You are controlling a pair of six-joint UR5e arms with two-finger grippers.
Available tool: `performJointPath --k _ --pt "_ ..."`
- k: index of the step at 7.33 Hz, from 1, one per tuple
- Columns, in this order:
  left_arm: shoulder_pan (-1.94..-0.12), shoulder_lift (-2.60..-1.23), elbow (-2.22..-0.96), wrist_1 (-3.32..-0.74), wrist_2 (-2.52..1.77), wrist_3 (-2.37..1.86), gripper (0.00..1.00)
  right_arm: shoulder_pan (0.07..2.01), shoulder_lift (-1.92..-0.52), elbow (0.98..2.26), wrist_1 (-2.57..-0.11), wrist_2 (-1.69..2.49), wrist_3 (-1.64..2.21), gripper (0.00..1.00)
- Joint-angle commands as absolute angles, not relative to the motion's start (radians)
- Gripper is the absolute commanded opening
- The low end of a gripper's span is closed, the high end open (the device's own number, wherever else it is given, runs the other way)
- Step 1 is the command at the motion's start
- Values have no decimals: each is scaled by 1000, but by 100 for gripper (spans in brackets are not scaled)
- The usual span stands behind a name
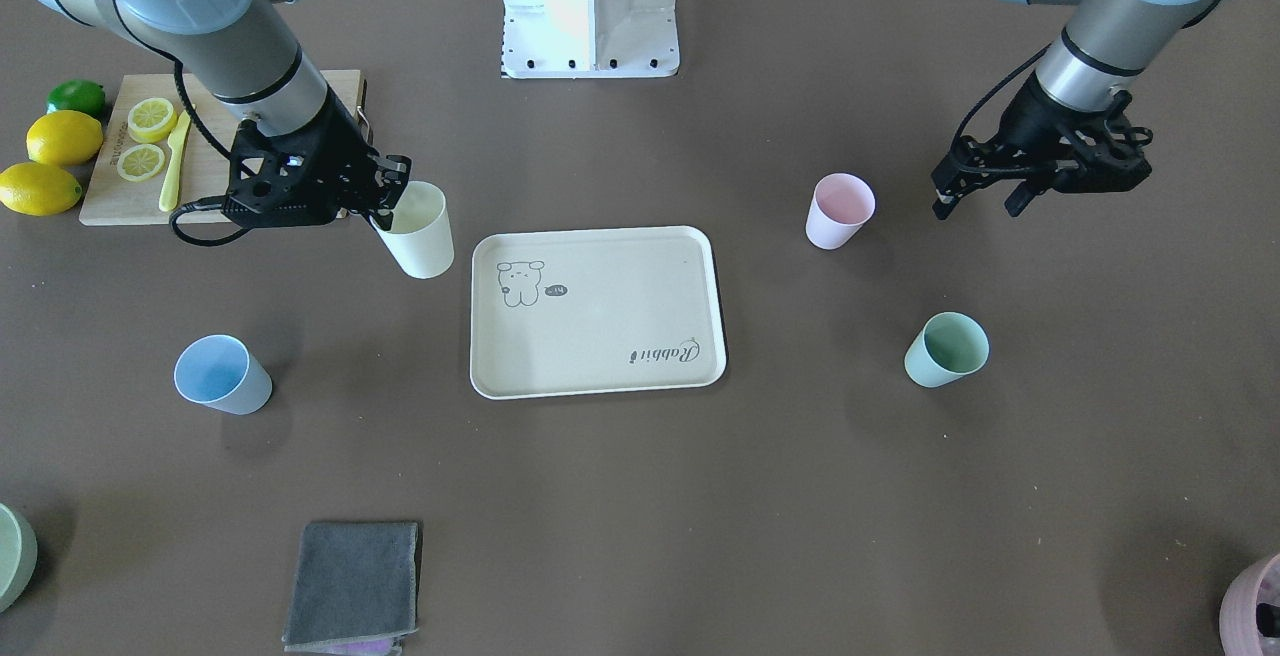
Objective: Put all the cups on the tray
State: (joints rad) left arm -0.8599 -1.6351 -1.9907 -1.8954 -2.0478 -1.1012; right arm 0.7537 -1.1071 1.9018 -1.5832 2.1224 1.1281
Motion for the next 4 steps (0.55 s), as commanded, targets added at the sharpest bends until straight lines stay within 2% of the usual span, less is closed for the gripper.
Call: performJointPath --k 1,4 --pt "-816 -1661 -1988 -1896 -2026 -1147 98 723 -1016 1826 -1591 2122 1169 0" --pt "-727 -1697 -1983 -1896 -1970 -1225 98 680 -993 1778 -1588 2106 1170 0"
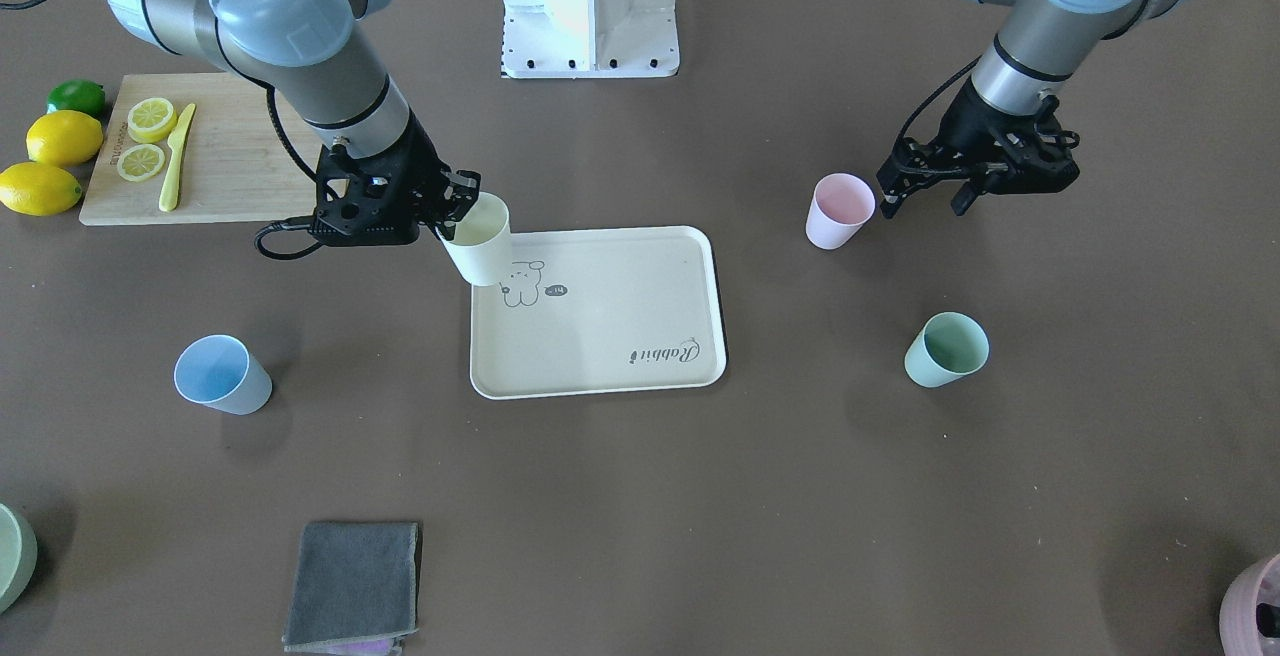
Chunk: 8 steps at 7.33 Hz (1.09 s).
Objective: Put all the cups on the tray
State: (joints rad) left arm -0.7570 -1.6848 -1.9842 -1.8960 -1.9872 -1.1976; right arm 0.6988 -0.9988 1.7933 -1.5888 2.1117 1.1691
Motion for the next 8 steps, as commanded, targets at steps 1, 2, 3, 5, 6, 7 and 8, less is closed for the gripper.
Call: performJointPath --k 1,2,3,5,6,7,8 --pt "-726 -1695 -1982 -1896 -1968 -1226 98 660 -991 1763 -1582 2099 1170 0" --pt "-726 -1695 -1982 -1896 -1968 -1226 98 641 -983 1750 -1580 2094 1173 0" --pt "-726 -1695 -1982 -1896 -1968 -1226 98 634 -976 1734 -1577 2094 1175 0" --pt "-726 -1694 -1982 -1896 -1967 -1226 98 623 -937 1678 -1575 2068 1177 0" --pt "-726 -1694 -1983 -1896 -1968 -1226 98 617 -937 1677 -1575 2066 1177 0" --pt "-726 -1694 -1982 -1896 -1967 -1226 98 612 -937 1675 -1574 2066 1177 0" --pt "-719 -1694 -1982 -1896 -1967 -1226 98 612 -936 1668 -1574 2065 1177 0"
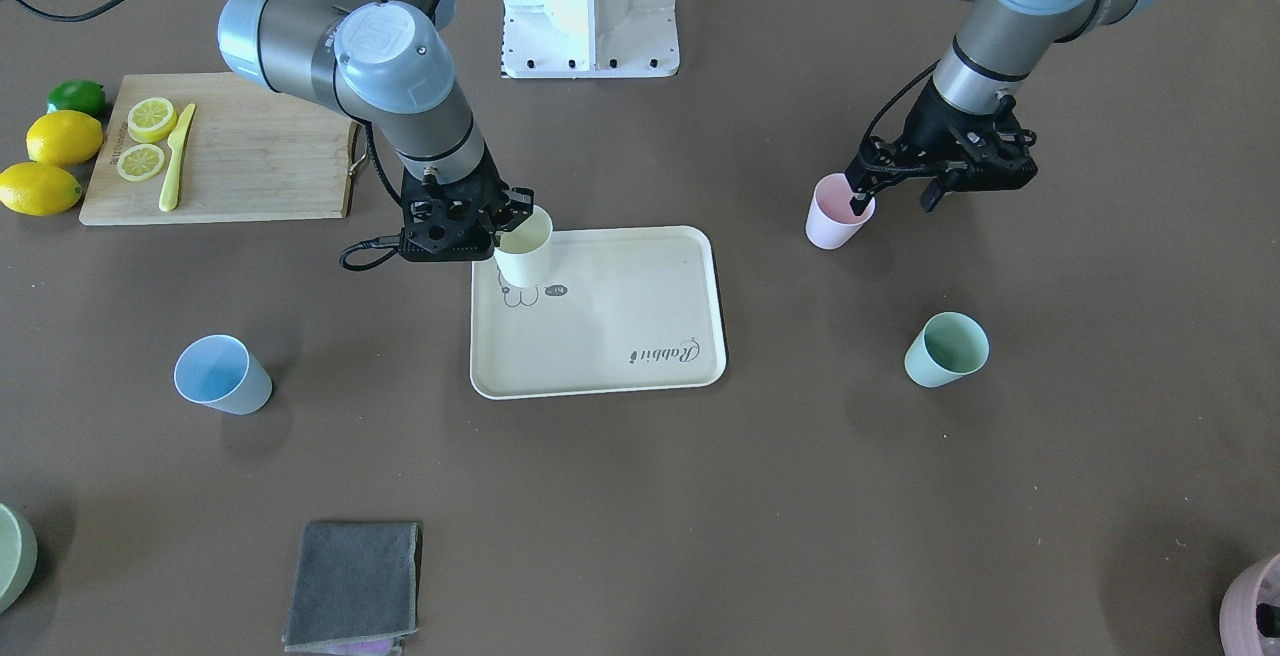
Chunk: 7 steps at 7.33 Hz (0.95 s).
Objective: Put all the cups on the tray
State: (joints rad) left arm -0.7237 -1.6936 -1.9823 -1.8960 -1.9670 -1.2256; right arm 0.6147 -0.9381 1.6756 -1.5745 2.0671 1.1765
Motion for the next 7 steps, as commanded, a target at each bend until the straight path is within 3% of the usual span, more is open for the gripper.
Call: performJointPath --k 1,2,5,7 --pt "-713 -1694 -1982 -1896 -1967 -1226 98 612 -936 1666 -1574 2065 1181 47" --pt "-697 -1694 -1977 -1896 -1967 -1226 98 608 -934 1663 -1572 2047 1189 99" --pt "-660 -1690 -1959 -1898 -1916 -1223 97 630 -904 1672 -1574 2039 1230 99" --pt "-654 -1684 -1953 -1910 -1916 -1221 90 658 -900 1690 -1578 2051 1230 99"
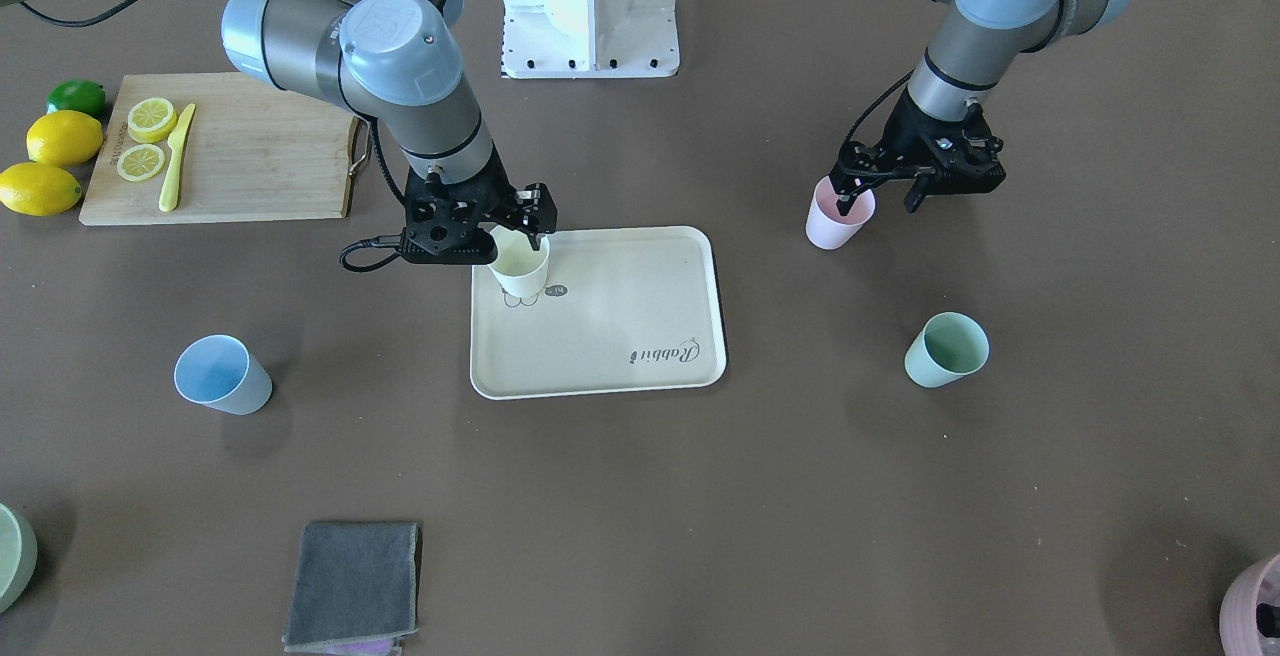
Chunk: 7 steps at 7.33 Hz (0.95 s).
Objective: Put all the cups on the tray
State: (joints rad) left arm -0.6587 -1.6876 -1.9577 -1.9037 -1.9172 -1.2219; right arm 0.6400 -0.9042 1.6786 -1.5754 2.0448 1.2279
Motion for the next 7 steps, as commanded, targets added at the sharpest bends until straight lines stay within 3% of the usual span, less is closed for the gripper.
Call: performJointPath --k 1,2,3,4,5,7 --pt "-637 -1684 -1944 -1910 -1916 -1221 86 676 -900 1700 -1583 2083 1230 100" --pt "-623 -1686 -1934 -1911 -1916 -1221 80 687 -900 1709 -1586 2088 1230 100" --pt "-608 -1684 -1933 -1911 -1916 -1221 61 698 -902 1716 -1588 2095 1230 100" --pt "-594 -1686 -1927 -1911 -1916 -1221 37 712 -908 1726 -1589 2109 1229 100" --pt "-589 -1686 -1928 -1911 -1916 -1220 4 728 -913 1736 -1591 2127 1229 100" --pt "-595 -1681 -1940 -1911 -1917 -1218 0 755 -917 1746 -1592 2155 1224 100"
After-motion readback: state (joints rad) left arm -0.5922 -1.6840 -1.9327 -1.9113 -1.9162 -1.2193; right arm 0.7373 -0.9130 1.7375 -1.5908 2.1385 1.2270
